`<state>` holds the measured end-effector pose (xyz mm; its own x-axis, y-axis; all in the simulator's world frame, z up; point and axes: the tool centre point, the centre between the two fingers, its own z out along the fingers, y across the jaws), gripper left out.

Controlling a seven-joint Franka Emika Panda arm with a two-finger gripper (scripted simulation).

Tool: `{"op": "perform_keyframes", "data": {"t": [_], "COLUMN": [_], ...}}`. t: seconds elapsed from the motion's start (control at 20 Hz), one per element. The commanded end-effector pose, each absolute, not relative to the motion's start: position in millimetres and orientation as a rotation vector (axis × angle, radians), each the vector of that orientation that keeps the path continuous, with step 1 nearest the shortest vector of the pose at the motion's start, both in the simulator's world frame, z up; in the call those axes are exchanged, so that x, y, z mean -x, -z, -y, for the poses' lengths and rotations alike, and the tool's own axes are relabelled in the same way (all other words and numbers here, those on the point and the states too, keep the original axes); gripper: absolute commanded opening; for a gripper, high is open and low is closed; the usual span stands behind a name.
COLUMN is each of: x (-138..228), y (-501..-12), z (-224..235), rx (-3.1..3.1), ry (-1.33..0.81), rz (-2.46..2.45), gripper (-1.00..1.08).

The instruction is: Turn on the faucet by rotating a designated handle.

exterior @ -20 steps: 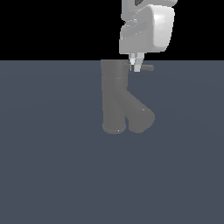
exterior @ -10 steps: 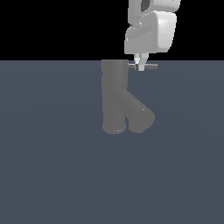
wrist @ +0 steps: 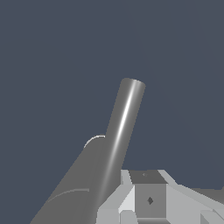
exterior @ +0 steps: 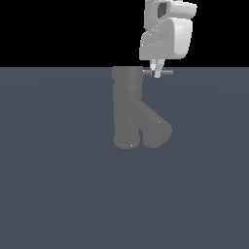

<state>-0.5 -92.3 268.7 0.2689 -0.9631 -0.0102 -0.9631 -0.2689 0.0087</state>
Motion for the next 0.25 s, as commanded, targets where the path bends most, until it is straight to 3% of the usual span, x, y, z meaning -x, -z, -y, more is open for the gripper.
{"op": "perform_keyframes", "data": {"t": [0.0,0.2], "x": [-5.9,-13.5], "y": [-268.9,-269.0], "z": [128.8,136.0], "rx": [-2.451,-2.446], "ry": [0.001,0.0], "rz": [1.965,1.971], "gripper": [-1.0,-1.0]}}
